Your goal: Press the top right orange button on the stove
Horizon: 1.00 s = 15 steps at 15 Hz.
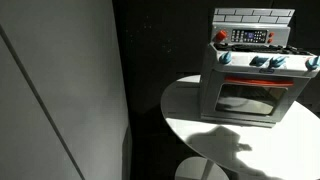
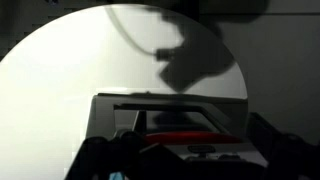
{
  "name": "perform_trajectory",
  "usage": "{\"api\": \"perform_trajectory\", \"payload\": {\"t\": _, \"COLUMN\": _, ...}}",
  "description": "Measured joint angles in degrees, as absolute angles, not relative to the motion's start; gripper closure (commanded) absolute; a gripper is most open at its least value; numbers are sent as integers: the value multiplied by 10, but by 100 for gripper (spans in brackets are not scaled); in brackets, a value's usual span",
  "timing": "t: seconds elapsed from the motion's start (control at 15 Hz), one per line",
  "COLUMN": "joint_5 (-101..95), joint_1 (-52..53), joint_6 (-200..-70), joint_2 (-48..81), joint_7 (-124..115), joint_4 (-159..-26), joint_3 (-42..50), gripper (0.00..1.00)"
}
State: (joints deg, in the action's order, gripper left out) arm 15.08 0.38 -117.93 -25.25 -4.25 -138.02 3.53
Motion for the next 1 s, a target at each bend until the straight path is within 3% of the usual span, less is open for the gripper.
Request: {"api": "perform_trajectory", "payload": {"t": 1.0, "joint_5": 146, "joint_1": -3, "joint_6": -1216, "joint_2": -212, "joint_7": -48, "joint_4": -1350, "joint_3": 29, "gripper": 0}}
